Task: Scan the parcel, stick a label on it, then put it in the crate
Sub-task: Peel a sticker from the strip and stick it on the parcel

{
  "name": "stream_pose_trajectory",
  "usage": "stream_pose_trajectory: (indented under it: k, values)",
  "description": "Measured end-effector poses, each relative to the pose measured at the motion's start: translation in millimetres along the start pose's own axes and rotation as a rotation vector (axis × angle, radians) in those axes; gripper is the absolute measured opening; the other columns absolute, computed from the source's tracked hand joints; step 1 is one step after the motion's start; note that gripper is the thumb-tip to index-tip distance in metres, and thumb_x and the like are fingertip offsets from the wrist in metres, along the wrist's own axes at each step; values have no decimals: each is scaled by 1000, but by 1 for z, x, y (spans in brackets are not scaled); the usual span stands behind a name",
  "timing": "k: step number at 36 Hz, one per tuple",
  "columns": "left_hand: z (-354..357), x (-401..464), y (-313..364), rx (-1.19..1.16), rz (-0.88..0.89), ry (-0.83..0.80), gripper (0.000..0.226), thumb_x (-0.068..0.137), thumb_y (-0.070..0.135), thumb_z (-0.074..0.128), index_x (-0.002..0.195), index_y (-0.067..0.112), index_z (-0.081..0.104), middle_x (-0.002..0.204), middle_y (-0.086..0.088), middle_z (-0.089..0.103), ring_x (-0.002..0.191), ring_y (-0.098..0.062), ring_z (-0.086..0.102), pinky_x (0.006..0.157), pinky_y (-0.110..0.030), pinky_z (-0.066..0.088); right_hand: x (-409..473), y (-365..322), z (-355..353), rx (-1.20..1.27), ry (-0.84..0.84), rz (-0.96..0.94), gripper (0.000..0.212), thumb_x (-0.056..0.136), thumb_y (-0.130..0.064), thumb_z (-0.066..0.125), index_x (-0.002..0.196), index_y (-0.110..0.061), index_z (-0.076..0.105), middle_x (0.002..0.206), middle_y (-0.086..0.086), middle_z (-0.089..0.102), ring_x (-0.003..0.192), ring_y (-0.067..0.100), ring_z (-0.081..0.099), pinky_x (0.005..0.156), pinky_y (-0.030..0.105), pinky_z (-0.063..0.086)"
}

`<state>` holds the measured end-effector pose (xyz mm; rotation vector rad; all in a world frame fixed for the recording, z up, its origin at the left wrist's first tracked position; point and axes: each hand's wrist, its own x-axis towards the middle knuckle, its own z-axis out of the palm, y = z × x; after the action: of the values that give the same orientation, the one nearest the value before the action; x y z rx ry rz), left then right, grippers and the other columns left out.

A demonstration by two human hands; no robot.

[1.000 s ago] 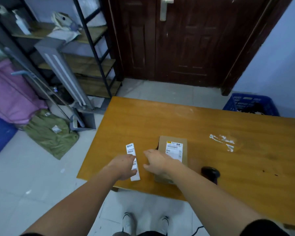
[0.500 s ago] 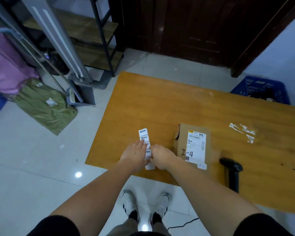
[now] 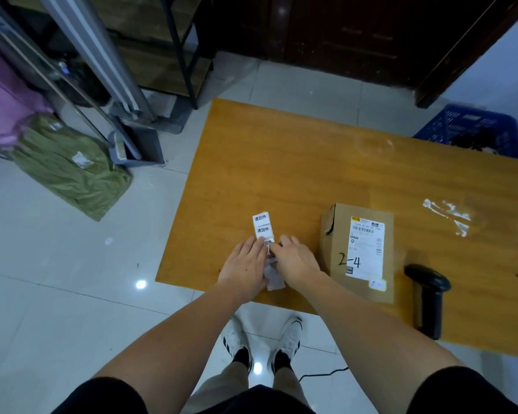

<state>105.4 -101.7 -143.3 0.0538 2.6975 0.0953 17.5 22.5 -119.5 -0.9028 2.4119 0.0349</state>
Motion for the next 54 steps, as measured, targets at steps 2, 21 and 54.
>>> stream_pose_trajectory:
  k: [2, 21, 54]
  values:
    - [0, 0, 0, -5, -6, 1, 85, 97, 54, 46, 160, 9, 11, 169, -9, 10, 155, -27, 7, 125, -46, 9, -2, 1, -1, 1, 7, 11, 28, 103, -20, 54, 131, -18, 57, 124, 11, 53, 114, 30, 51, 83, 40, 47]
    - [-96, 5, 2, -380, -297, 86, 36, 100, 36, 47, 130, 23, 61, 135, -5, 58, 121, -25, 52, 101, -40, 42, -64, 34, -70, 82, 387, -27, 22, 107, -26, 42, 112, -15, 60, 93, 7, 69, 76, 36, 65, 65, 42, 53]
    - [-153, 61, 146, -1054, -344, 208, 21, 98, 35, 61, 86, 19, 66, 76, 5, 65, 68, -14, 57, 56, -30, 38, -95, 146, -75, 1499, 445, 486, 9, 89, -11, 77, 87, -12, 68, 84, 6, 77, 51, 11, 69, 58, 29, 58]
